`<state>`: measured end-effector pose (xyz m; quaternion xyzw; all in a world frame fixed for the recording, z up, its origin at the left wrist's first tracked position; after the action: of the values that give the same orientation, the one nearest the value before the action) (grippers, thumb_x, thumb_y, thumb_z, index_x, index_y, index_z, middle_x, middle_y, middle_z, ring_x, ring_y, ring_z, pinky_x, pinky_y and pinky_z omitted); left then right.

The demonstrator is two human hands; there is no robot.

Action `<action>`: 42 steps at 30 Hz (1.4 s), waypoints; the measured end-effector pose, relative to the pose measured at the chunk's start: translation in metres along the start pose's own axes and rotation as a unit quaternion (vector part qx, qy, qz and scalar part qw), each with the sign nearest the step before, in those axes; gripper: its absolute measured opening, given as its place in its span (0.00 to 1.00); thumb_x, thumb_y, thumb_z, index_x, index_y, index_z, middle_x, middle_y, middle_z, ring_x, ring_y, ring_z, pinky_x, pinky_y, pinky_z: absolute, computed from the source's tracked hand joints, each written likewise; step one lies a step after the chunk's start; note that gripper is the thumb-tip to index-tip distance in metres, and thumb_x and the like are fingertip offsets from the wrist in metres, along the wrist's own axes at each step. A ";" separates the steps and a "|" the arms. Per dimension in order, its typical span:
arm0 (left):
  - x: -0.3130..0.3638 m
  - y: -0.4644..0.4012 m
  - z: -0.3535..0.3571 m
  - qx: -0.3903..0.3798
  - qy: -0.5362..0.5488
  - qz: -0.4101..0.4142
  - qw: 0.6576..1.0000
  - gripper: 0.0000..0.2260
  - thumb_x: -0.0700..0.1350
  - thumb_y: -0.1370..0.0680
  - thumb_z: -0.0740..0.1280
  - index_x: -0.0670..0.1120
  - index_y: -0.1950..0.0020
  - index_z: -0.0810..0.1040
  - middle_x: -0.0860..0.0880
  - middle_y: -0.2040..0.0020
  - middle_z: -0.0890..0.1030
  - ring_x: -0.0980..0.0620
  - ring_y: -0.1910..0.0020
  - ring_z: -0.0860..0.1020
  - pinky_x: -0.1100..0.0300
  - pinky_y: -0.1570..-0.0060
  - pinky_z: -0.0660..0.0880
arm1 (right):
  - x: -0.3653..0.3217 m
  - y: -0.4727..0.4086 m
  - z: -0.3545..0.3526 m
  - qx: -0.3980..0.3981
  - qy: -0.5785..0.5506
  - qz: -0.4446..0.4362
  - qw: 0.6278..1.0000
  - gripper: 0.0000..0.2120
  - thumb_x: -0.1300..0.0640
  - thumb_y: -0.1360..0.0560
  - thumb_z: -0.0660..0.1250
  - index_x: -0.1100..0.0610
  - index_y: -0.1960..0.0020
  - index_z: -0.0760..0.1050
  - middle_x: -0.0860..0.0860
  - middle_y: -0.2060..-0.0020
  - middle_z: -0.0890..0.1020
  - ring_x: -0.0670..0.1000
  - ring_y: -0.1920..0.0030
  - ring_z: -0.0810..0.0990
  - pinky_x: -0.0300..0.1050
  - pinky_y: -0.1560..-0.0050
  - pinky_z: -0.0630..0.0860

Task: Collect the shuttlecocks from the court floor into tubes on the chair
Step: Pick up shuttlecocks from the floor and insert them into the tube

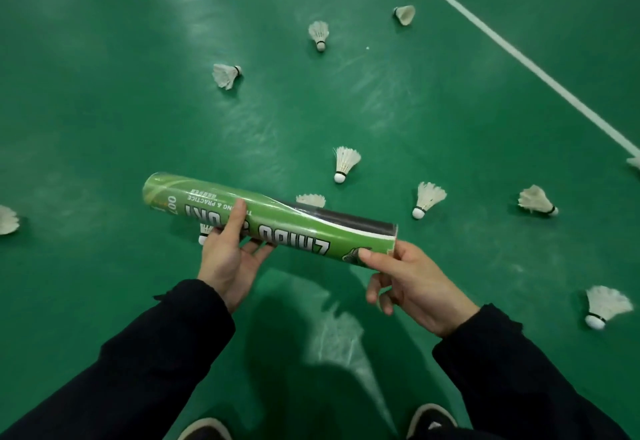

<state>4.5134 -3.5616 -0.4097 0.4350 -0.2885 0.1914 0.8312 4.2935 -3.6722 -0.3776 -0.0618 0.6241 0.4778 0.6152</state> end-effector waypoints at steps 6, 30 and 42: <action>-0.002 -0.008 0.003 0.006 0.008 0.002 1.000 0.30 0.53 0.22 0.70 0.39 0.25 0.71 0.39 0.33 0.81 0.40 0.37 0.82 0.50 0.52 0.84 | -0.002 0.007 -0.010 0.104 0.031 -0.089 0.990 0.08 0.61 0.20 0.68 0.56 0.42 0.82 0.50 0.45 0.86 0.50 0.73 0.78 0.40 0.78 0.71; -0.106 0.015 0.248 -0.175 -0.259 -0.046 0.949 0.20 0.51 0.19 0.69 0.40 0.32 0.73 0.44 0.40 0.83 0.45 0.40 0.83 0.44 0.50 0.84 | 0.025 0.112 -0.189 0.240 -0.230 -0.132 0.934 0.19 0.54 0.23 0.73 0.62 0.36 0.77 0.55 0.40 0.82 0.51 0.66 0.82 0.43 0.69 0.80; -0.305 0.020 0.325 -0.146 -0.292 -0.113 0.939 0.27 0.53 0.21 0.73 0.40 0.29 0.68 0.40 0.34 0.80 0.44 0.40 0.83 0.40 0.47 0.83 | 0.107 0.174 -0.381 0.541 -0.198 -0.065 0.815 0.08 0.52 0.17 0.63 0.52 0.42 0.79 0.53 0.41 0.82 0.49 0.57 0.81 0.47 0.57 0.80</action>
<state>4.1683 -3.8425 -0.4471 0.3752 -0.4922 -0.0831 0.7811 3.8825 -3.7800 -0.4571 0.3364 0.6415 0.0237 0.6891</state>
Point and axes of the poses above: each hand's wrist, its own y-axis away from the middle knuckle, its own z-axis out of the palm, x = y × z, the point moved 6 cm from there along -y, towards the middle knuckle
